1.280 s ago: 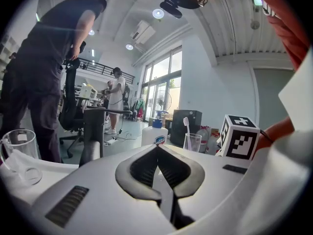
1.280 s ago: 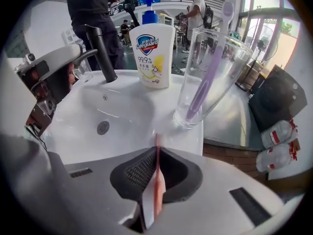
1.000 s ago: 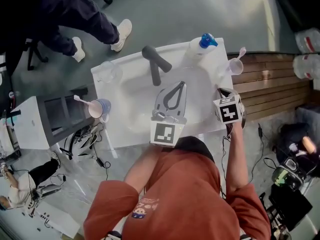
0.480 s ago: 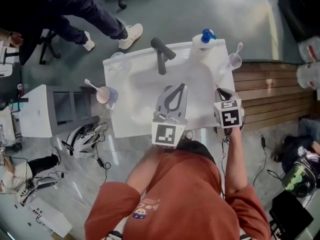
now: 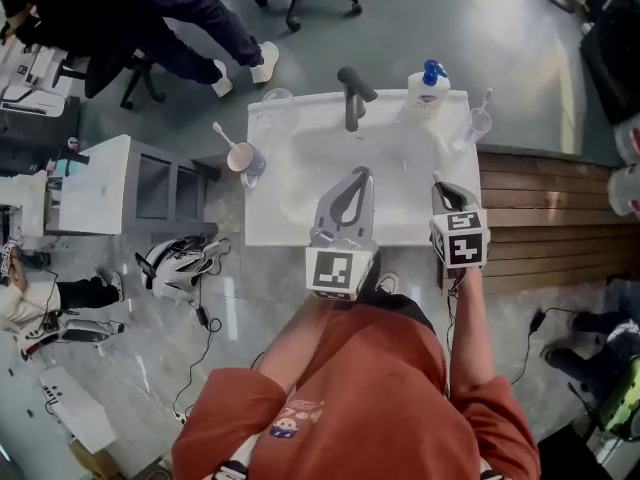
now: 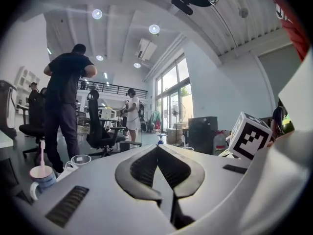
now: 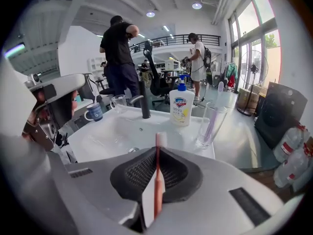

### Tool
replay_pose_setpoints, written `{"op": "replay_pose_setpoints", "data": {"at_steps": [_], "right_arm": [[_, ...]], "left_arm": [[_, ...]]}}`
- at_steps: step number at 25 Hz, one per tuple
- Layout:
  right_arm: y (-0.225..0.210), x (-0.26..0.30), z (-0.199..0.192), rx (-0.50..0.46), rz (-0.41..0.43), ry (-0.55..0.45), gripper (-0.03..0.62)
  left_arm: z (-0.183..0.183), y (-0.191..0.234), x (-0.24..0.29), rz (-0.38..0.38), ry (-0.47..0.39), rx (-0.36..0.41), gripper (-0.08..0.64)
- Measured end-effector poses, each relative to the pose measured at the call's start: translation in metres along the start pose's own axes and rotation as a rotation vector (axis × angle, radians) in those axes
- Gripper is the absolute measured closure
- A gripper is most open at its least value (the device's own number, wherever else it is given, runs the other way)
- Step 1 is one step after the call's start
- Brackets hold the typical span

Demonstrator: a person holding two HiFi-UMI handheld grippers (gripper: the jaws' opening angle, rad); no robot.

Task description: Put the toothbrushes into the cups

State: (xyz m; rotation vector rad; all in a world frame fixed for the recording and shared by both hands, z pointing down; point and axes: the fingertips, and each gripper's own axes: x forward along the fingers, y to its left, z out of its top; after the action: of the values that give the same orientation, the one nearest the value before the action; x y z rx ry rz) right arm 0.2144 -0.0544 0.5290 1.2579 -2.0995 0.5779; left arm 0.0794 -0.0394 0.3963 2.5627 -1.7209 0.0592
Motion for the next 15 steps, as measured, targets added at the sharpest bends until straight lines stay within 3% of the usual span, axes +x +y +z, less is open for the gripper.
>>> {"op": "replay_pose_setpoints", "data": {"at_steps": [7, 15], "right_arm": [[0.039, -0.021, 0.011, -0.053, 0.074, -0.068, 0.565], [0.087, -0.006, 0.034, -0.094, 0.17, -0.113, 0.565]], "left_arm": [[0.015, 0.017, -0.047, 0.124, 0.005, 0.011, 0.541], [0.019, 0.055, -0.071, 0.23, 0.001, 0.02, 0.541]]}}
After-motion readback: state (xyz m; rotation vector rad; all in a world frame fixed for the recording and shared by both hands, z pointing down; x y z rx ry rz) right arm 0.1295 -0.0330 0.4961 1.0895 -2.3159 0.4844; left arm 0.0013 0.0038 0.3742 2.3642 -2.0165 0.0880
